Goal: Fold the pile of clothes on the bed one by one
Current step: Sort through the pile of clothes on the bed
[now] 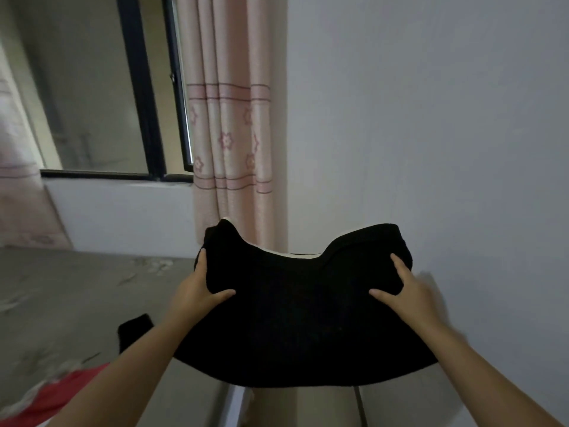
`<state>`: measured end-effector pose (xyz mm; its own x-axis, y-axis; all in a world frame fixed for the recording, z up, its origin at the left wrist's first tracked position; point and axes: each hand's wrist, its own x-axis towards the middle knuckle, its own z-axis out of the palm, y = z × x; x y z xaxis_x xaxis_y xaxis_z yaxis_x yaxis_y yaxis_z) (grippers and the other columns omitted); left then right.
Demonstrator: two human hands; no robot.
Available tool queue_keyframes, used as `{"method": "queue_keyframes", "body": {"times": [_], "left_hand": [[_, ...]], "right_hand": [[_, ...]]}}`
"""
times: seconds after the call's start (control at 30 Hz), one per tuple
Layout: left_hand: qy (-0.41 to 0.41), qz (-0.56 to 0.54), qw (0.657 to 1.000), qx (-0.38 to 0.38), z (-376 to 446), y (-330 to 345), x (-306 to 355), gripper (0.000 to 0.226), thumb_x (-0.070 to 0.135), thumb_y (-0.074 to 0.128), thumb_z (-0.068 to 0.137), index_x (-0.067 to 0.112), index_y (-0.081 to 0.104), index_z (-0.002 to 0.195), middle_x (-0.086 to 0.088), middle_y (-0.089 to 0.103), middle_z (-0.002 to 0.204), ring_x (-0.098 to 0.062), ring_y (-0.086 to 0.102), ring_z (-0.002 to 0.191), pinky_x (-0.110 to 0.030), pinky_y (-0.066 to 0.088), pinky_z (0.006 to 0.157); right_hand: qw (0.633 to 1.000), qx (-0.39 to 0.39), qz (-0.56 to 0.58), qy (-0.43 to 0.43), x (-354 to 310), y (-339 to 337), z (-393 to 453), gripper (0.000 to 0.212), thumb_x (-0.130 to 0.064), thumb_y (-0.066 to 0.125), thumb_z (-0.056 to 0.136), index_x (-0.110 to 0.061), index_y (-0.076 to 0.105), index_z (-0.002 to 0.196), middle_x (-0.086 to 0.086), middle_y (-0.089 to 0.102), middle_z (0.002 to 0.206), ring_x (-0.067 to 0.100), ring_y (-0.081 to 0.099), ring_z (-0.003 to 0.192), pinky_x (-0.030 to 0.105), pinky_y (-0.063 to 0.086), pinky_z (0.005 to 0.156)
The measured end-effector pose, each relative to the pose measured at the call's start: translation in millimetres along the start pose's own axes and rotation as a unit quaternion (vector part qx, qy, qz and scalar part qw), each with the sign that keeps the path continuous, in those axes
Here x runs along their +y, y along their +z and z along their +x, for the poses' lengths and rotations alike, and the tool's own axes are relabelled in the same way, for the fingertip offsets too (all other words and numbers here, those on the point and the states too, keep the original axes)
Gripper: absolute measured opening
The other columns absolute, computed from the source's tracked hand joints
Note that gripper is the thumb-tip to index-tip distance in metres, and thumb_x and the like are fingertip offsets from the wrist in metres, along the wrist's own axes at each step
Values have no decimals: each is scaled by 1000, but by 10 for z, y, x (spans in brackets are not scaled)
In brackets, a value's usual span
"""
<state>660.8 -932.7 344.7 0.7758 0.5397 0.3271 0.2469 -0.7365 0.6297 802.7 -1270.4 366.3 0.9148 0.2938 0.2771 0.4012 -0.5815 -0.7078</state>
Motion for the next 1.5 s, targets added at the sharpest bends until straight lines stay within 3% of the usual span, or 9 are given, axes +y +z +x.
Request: {"method": "queue_keyframes", "body": {"times": [0.13, 0.47, 0.7, 0.83, 1.03, 1.2, 1.3, 1.4, 1.5], "left_hand": [[-46, 23, 998, 21, 605, 207, -266, 111, 33, 76, 71, 18, -3, 147, -14, 45, 138, -35, 51, 116, -36, 44, 85], [-206, 116, 971, 20, 2135, 807, -1095, 110, 38, 72, 74, 14, -7, 146, -17, 44, 138, -37, 51, 114, -38, 43, 85], [-310, 153, 938, -35, 2792, 1036, -2149, 108, 41, 69, 77, 15, -11, 145, -17, 51, 130, -34, 56, 106, -37, 47, 77], [-345, 129, 928, -61, 3424, 1176, -2915, 108, 37, 69, 78, 17, -12, 145, -15, 43, 139, -34, 52, 114, -38, 45, 84], [-334, 70, 933, -112, 4792, 1133, -4138, 104, 22, 70, 79, 15, -10, 145, -18, 23, 149, -36, 34, 130, -44, 35, 99], [-293, 201, 924, -141, 5769, 1131, -4967, 100, 32, 66, 81, 19, -8, 146, -25, 49, 127, -40, 55, 102, -39, 43, 72], [-260, 265, 916, -155, 6178, 1248, -5331, 96, 37, 63, 83, 22, -8, 146, -24, 54, 118, -40, 57, 94, -39, 43, 67], [-262, 319, 896, -162, 6379, 1497, -5597, 89, 38, 60, 85, 25, -3, 146, -24, 40, 131, -40, 45, 113, -45, 41, 83], [-288, 361, 857, -231, 6219, 1882, -5692, 76, 44, 50, 89, 28, 2, 146, -17, 10, 151, -36, 11, 137, -48, 22, 107]], "right_hand": [[999, -34, 20, -37, 114, 506, 900, 88, -28, 74, 75, -23, 20, 145, 12, 47, 136, 28, 49, 119, 29, 39, 95], [983, -169, 11, -68, 307, 2194, 3200, 88, -32, 72, 76, -22, 18, 145, 13, 48, 135, 31, 49, 118, 32, 40, 95], [959, -277, 0, -61, 267, 3730, 4021, 87, -30, 72, 77, -22, 17, 145, 12, 47, 137, 29, 49, 119, 30, 41, 92], [951, -306, -5, -47, 153, 4634, 4525, 87, -27, 71, 78, -21, 15, 145, 10, 43, 140, 27, 46, 123, 28, 39, 93], [959, -283, -22, 13, -174, 5878, 5163, 85, -30, 69, 79, -19, 17, 145, 13, 50, 133, 28, 52, 115, 28, 42, 88], [975, -210, 9, 76, -302, 6746, 5346, 82, -28, 69, 80, -17, 20, 145, 12, 46, 137, 29, 48, 120, 28, 38, 92], [977, -162, 32, 135, -239, 7118, 5297, 80, -27, 67, 81, -17, 20, 145, 12, 41, 140, 28, 47, 119, 24, 36, 88], [966, -183, -17, 182, -82, 7427, 5247, 76, -29, 59, 87, -17, 13, 146, 20, 31, 144, 33, 44, 121, 29, 38, 93], [880, -346, -208, 248, 143, 7609, 5209, 79, -40, 50, 90, -21, -3, 146, 19, 9, 151, 34, 21, 136, 40, 29, 107]]}}
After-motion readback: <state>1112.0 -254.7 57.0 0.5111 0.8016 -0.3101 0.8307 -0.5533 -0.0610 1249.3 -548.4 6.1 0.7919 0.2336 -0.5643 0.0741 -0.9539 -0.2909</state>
